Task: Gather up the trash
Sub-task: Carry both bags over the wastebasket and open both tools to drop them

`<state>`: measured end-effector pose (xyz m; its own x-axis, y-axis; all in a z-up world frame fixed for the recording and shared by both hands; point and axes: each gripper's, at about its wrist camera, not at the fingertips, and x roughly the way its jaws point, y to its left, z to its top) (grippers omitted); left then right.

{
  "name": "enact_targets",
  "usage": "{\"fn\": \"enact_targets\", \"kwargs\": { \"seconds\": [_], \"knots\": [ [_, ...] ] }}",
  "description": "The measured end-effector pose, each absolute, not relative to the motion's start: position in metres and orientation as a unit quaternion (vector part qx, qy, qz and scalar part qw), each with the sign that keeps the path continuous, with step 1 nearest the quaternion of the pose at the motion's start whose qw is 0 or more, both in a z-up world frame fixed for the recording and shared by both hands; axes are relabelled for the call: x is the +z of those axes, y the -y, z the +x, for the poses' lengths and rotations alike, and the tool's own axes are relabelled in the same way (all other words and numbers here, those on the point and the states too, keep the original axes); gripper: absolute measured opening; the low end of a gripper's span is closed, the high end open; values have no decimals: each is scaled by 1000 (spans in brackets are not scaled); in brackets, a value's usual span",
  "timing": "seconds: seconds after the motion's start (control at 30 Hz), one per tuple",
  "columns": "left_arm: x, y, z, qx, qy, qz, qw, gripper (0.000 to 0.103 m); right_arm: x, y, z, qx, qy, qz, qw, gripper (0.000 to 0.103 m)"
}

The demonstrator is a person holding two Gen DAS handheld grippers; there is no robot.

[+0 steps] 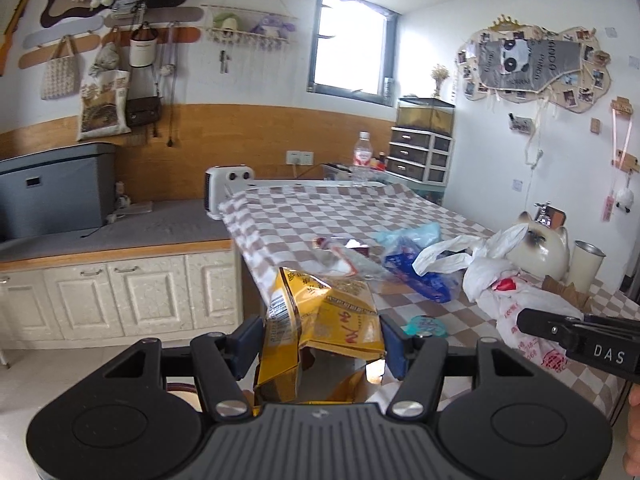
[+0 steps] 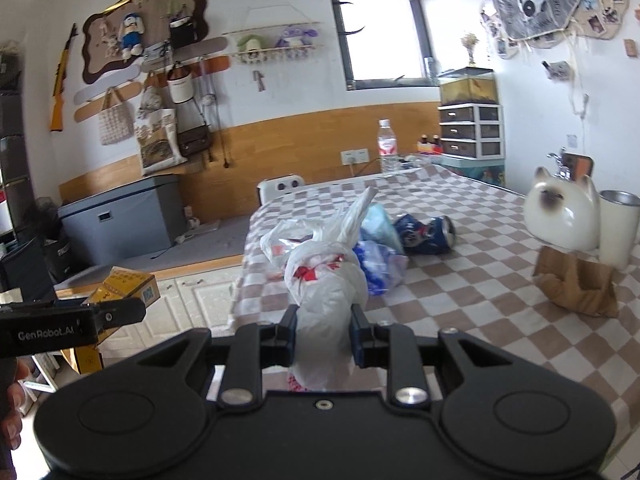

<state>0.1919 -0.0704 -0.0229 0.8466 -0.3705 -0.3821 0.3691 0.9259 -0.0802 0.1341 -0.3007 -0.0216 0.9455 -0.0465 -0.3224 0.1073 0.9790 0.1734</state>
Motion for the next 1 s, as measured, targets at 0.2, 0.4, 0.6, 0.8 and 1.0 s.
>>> {"fn": "enact_targets", "kwargs": {
  "seconds": [0.2,0.4,0.6,0.8,1.0],
  "knots": [
    [-26,38,189,-162,-202,-12,966,62,-20,269,143,-16,-163,81,983,26],
    [-32,5,195,-129,-210,-22,969,62,-21,237,163,20,-174,64,982,26],
    [-40,-29,208,-100,-220,-34,970,62,-18,202,192,61,-191,33,979,26],
    [-51,-59,229,-81,-244,-43,965,62,-21,167,227,116,-232,10,966,26],
    [-65,-84,260,-66,-276,-47,958,62,-31,127,276,161,-290,-17,943,26]
  ]
}}
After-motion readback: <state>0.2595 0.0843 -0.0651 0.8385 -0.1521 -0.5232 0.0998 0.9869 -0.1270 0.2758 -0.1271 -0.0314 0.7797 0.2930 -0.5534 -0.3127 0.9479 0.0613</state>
